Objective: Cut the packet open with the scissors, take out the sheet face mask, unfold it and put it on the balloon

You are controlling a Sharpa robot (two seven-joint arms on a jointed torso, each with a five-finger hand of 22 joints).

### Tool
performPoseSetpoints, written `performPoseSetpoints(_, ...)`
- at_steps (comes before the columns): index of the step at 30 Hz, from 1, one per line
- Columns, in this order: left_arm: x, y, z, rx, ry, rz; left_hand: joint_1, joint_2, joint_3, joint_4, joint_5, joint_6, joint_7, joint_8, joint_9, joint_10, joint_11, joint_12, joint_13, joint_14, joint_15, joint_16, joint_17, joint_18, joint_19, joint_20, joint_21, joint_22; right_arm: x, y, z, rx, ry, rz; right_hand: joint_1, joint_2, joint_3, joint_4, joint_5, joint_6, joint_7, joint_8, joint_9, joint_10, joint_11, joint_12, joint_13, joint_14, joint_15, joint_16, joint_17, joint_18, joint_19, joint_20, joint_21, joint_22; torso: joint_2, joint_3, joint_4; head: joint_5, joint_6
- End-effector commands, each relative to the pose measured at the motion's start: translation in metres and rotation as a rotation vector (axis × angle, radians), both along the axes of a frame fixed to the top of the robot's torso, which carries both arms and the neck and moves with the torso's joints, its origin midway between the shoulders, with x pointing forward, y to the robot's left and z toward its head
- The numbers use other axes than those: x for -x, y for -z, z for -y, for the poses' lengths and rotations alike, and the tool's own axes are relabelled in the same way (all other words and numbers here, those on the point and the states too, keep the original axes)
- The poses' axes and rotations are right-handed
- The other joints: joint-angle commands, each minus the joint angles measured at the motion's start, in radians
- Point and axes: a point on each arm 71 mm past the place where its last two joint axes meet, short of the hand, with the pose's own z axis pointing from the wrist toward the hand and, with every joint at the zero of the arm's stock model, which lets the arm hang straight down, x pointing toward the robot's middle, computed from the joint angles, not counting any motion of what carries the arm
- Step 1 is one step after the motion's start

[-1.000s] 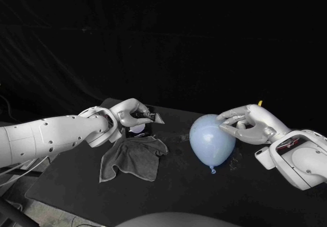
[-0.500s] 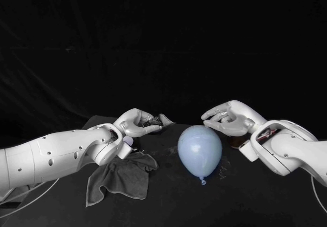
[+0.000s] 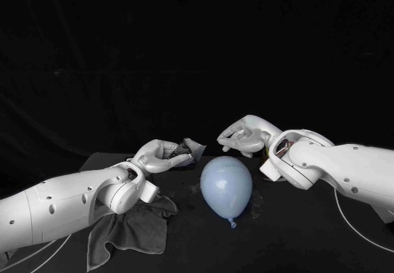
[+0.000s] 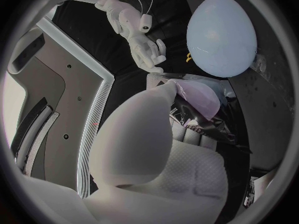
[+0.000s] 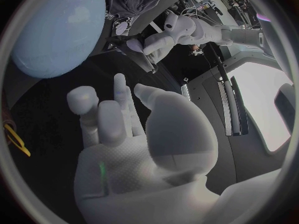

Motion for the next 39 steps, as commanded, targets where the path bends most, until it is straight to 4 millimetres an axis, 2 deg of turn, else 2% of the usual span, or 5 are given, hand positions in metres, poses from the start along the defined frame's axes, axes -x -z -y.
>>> performPoseSetpoints(1,0.0,-0.004,0.006,0.015,0.029,0.029,-0.004,-0.007,0.006,-0.001,0.003,-0.002,0.004,0.004,0.037,0.001,0.005,-0.006,-0.001,0.002,0.005,-0.003,-0.001,-0.007,0.005,0.0,-0.005,0.0,-0.001,0.003,-0.005,0.033,-0.004,-0.056,-0.018,0.0,-0.005,0.016,0.005,-0.005,0.004,-0.001,0.001,-0.019,0.009,-0.012,0.0,-0.005,0.002,-0.017,-0.028,0.014,-0.02,0.001,-0.025,-0.016,0.0,-0.0013,0.0011,-0.009,0.003)
performPoseSetpoints(6,-0.001,-0.003,0.009,-0.008,0.039,0.045,-0.005,-0.008,0.008,-0.001,0.003,-0.004,0.005,0.004,0.038,0.001,0.006,-0.006,-0.001,0.001,0.005,-0.004,-0.001,-0.009,0.007,0.0,-0.005,0.0,-0.003,0.001,-0.015,0.04,-0.021,-0.034,-0.035,-0.007,-0.03,0.044,-0.01,-0.015,0.017,-0.008,0.0,-0.092,0.026,-0.017,-0.013,-0.036,0.016,-0.063,-0.103,0.028,-0.074,0.014,-0.107,-0.068,0.001,-0.0009,0.0005,-0.008,0.003)
performPoseSetpoints(9,-0.001,-0.003,0.01,-0.02,0.042,0.049,-0.005,-0.008,0.008,-0.001,0.003,-0.004,0.005,0.004,0.038,0.001,0.006,-0.006,-0.001,0.001,0.005,-0.004,-0.001,-0.009,0.007,0.0,-0.005,0.0,-0.004,-0.001,-0.02,0.032,-0.029,-0.016,-0.034,-0.004,-0.037,0.05,-0.012,-0.015,0.02,-0.01,-0.001,-0.112,0.03,-0.016,-0.018,-0.044,0.019,-0.071,-0.117,0.032,-0.087,0.018,-0.127,-0.08,0.001,-0.0011,0.0005,-0.009,0.001)
performPoseSetpoints(29,-0.003,-0.001,0.012,-0.065,0.032,0.044,-0.011,-0.012,0.023,-0.007,0.003,-0.009,0.013,0.008,0.043,0.001,0.006,-0.006,-0.001,0.002,0.005,-0.008,-0.003,-0.017,0.023,0.0,-0.003,0.002,0.0,-0.004,-0.034,0.04,-0.093,0.014,-0.037,-0.01,-0.062,0.062,-0.022,-0.01,0.022,-0.009,0.0,-0.133,0.034,-0.013,-0.023,-0.051,0.024,-0.066,-0.117,0.034,-0.096,0.024,-0.142,-0.087,0.0,-0.0011,0.0001,-0.003,-0.009)
performPoseSetpoints(39,-0.002,-0.001,0.013,-0.066,0.035,0.039,-0.012,-0.012,0.027,-0.008,0.003,-0.01,0.014,0.009,0.045,0.001,0.006,-0.006,-0.001,0.002,0.005,-0.009,-0.003,-0.018,0.024,0.0,-0.003,0.002,0.0,-0.004,-0.038,0.08,-0.112,0.036,-0.007,-0.028,-0.084,0.045,-0.038,-0.006,0.019,-0.009,0.0,-0.127,0.031,-0.009,-0.023,-0.046,0.022,-0.045,-0.1,0.033,-0.086,0.025,-0.131,-0.076,0.0,-0.0018,0.001,-0.002,-0.013)
